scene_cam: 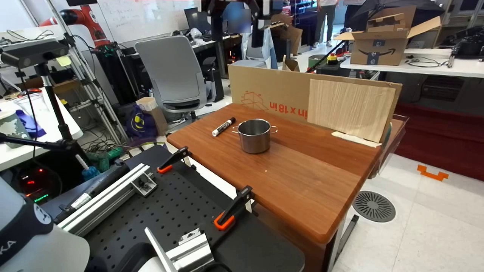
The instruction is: Put the marker into the silver pot.
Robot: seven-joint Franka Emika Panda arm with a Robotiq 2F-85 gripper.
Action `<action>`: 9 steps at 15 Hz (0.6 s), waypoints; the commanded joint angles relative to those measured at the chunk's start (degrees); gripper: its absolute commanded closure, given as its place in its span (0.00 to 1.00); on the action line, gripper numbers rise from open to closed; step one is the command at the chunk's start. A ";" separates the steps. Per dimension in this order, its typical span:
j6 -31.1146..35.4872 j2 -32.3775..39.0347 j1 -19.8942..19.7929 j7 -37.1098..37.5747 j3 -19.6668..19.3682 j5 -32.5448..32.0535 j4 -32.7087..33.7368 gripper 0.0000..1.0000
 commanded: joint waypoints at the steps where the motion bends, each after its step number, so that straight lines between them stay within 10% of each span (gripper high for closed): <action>1: 2.00 0.18 0.88 4.75 3.70 1.44 -1.01 0.00; 9: 15.11 10.71 6.57 17.24 12.94 3.44 0.87 0.00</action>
